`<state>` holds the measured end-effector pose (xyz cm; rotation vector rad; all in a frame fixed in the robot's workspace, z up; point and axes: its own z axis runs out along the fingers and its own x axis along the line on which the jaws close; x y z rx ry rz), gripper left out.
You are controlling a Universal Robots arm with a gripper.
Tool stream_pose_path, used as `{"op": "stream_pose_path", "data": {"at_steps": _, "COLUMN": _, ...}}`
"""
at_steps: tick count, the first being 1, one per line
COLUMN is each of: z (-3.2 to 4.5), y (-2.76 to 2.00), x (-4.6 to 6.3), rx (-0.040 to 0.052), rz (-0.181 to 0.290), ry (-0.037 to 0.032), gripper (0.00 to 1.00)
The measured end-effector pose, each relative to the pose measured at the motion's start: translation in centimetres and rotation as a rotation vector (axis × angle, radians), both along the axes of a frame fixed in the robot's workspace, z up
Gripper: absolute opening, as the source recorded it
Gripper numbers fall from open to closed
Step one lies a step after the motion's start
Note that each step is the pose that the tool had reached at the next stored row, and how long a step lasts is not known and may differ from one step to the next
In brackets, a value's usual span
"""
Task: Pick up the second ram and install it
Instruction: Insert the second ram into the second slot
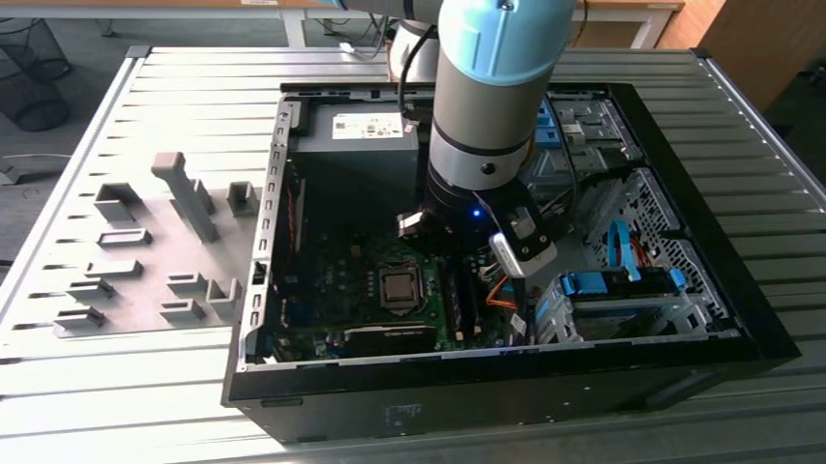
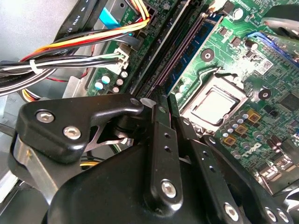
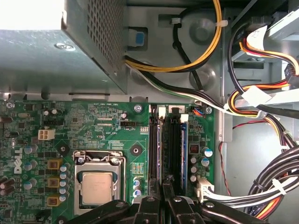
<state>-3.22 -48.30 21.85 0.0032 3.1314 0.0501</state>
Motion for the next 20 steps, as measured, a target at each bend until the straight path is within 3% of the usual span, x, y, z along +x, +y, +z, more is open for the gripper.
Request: {"op": "stream_pose_path", "data": {"at_steps": 20, "z": -0.03, "y": -0.15, "x": 0.05, "rx": 0.0006, "rz": -0.023, "ry": -0.0001, "gripper": 0.14}}
